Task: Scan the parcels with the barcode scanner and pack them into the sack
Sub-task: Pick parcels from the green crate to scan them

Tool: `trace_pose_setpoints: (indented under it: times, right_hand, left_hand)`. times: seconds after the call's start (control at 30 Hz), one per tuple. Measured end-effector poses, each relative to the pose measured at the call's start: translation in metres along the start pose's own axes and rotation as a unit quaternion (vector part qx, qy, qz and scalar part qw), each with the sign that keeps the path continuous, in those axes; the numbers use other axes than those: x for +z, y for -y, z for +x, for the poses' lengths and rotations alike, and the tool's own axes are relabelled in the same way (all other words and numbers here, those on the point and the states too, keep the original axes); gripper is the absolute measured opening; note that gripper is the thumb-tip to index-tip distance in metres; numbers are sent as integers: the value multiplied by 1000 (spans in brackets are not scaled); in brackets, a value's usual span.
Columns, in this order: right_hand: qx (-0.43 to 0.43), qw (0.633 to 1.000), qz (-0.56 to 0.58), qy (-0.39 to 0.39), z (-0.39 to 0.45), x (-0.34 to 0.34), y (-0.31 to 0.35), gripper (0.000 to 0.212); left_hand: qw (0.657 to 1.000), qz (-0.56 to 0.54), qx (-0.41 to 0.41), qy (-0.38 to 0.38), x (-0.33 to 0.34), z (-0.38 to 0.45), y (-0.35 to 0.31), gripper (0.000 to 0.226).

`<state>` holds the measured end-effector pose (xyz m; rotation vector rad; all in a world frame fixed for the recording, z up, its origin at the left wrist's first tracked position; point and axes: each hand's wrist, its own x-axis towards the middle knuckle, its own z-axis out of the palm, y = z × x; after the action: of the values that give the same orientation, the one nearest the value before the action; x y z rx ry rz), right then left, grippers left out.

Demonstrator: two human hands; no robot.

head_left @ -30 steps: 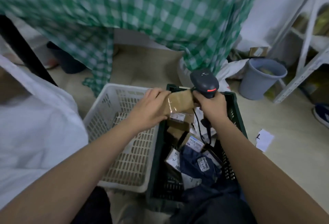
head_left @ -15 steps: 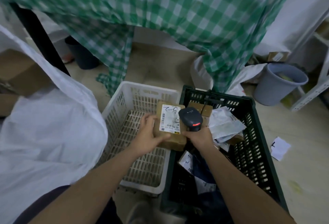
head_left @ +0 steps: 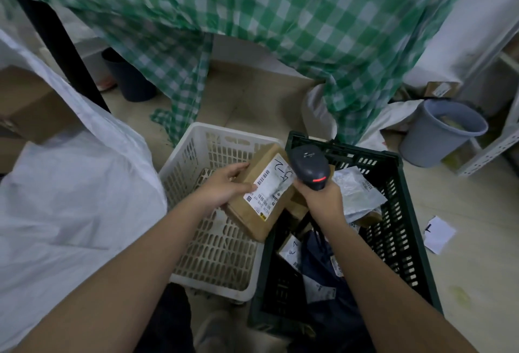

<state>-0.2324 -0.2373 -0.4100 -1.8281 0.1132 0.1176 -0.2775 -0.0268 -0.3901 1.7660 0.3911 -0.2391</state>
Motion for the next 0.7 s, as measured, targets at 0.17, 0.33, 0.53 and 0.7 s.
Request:
trace_pose_setpoints:
  times: [0.17,0.33,0.53,0.7]
  right_hand:
    - [-33,997,-10,65,-4,-18,19,24]
    - [-40,996,-24,71,-10,-21,22,26]
    - [-18,1000,-19,5,-7,-14,18,31]
    - [6,1000,-13,6,-5,-12,11,36]
  left_hand:
    - [997,66,24,24,-19,-19,-12,77]
    - [998,36,37,21,-28,-30,-12,70]
    - [997,75,0,28,-17,-34,-6,51]
    - [997,43,-21,54,-15,-33,-9,41]
